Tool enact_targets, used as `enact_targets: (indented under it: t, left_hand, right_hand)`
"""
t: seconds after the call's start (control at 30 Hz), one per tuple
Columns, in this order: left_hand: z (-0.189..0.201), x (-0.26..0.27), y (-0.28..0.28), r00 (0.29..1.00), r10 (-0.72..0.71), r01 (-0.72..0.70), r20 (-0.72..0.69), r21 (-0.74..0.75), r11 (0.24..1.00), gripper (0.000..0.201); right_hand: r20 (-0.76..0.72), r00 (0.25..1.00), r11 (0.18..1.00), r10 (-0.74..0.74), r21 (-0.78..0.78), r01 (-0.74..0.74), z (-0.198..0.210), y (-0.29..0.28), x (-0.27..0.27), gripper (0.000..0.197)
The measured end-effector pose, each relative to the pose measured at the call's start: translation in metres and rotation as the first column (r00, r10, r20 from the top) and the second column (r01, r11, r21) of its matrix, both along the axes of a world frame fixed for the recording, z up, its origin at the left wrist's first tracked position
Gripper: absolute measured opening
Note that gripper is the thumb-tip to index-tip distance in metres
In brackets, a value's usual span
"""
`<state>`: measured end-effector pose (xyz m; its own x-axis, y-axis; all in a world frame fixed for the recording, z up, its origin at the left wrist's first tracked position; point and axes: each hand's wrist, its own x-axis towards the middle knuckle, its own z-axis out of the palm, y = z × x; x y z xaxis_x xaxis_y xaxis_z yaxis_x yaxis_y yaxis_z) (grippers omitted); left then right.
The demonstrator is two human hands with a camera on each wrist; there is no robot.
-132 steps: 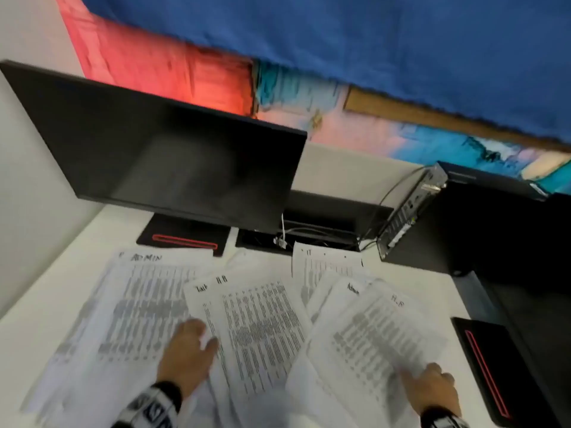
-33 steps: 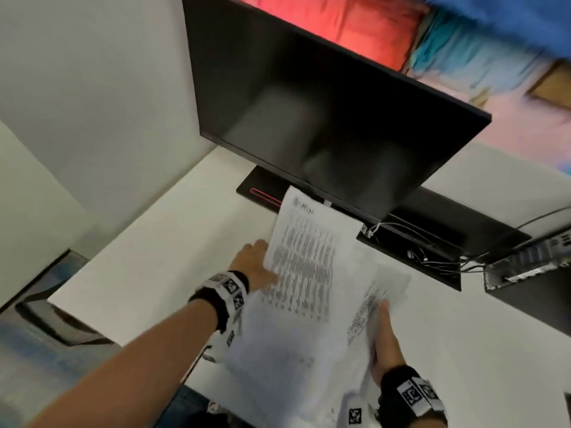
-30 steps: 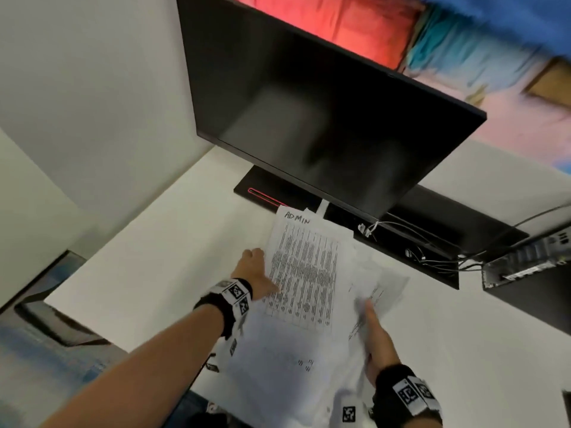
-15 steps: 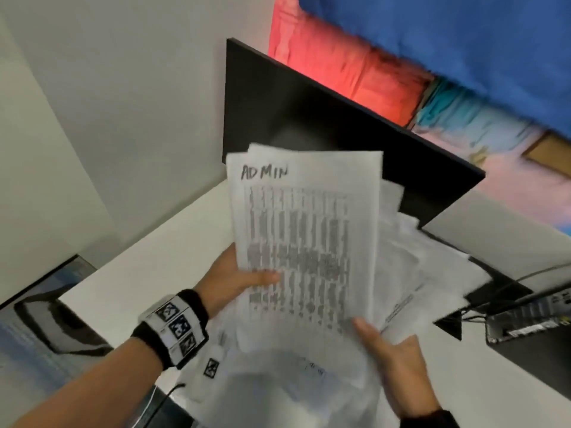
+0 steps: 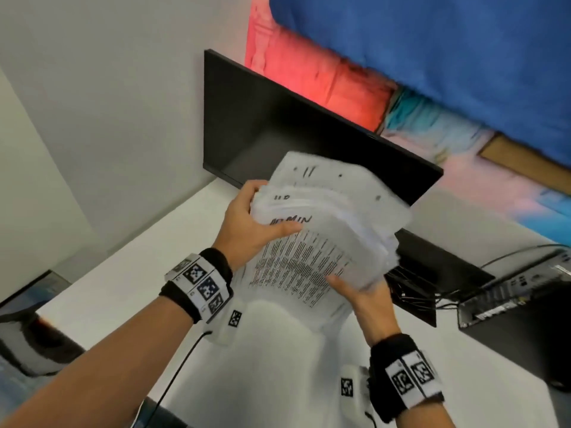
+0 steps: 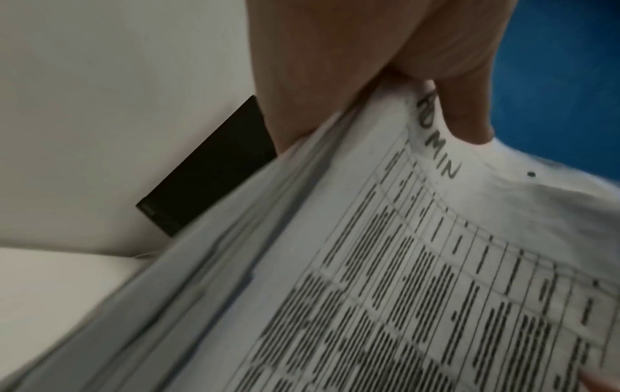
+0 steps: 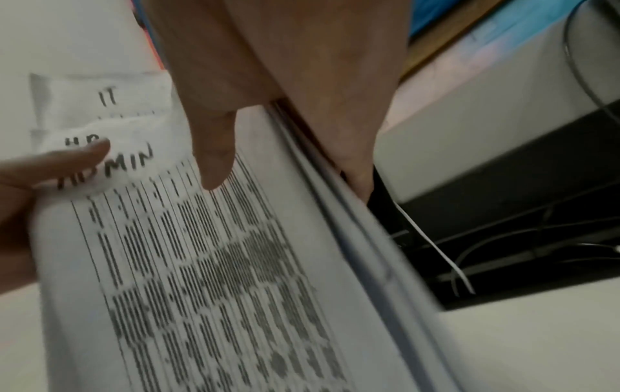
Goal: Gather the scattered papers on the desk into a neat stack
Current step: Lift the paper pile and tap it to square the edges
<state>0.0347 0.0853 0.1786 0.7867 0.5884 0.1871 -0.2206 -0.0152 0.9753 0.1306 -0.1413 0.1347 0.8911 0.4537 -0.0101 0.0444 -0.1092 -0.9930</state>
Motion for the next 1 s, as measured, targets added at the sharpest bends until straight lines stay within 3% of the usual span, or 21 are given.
enact_targets:
  t: [0.2,0.27,0.37,0.43,0.47,0.53,0.6,0.73,0.87,1.0]
  left_hand:
    - [-0.021,0.018,0.014,0.995,-0.003,-0.001,-0.099,-0.044,0.999,0.032]
    - [-0.021,0.019,0.018,0.996,0.030,-0.037,-0.079,-0.082,0.996,0.026]
    - [-0.016,0.019,0.024,0.998,0.063,-0.063,-0.010,-0.204,0.977,0.025]
    - [-0.014,0.018,0.030,0.997,0.059,-0.039,0.049,-0.337,0.941,0.030]
    - [-0.013,0.017,0.032,0.996,0.047,-0.010,0.080,-0.412,0.911,0.031]
    - [-0.015,0.017,0.034,0.991,0.005,0.072,0.136,-0.556,0.828,0.036]
    - [-0.021,0.018,0.030,0.981,-0.064,0.169,0.182,-0.653,0.739,0.044]
    - [-0.041,0.013,0.028,0.972,-0.157,0.234,0.173,-0.707,0.668,0.050]
    - [-0.047,0.006,0.040,0.980,-0.115,0.200,0.164,-0.766,0.611,0.043]
    - [-0.023,0.005,0.030,0.958,-0.149,0.286,0.247,-0.750,0.596,0.041]
  right_hand:
    - [-0.169,0.985,0.982,-0.036,-0.186,0.004,-0.025,-0.003,0.018,0.042]
    - [-0.191,0.980,0.977,-0.060,-0.213,0.018,-0.035,-0.010,0.020,0.064]
    - [-0.289,0.940,0.956,-0.182,-0.276,0.101,-0.057,-0.023,0.013,0.123]
    - [-0.398,0.886,0.958,-0.238,-0.246,0.147,-0.070,-0.025,0.003,0.132]
    - [-0.449,0.857,0.964,-0.254,-0.195,0.183,-0.072,-0.023,-0.002,0.126]
    - [-0.550,0.796,0.956,-0.252,-0.015,0.292,-0.075,-0.021,-0.004,0.096]
    - [-0.623,0.758,0.910,-0.191,0.177,0.375,-0.066,-0.021,0.000,0.070]
    - [-0.498,0.859,0.888,-0.122,0.331,0.318,-0.029,-0.032,0.021,0.027]
    - [-0.411,0.902,0.934,-0.133,0.253,0.253,-0.007,-0.036,0.037,0.056]
    - [-0.504,0.863,0.944,0.028,0.296,0.143,-0.009,-0.021,0.027,0.049]
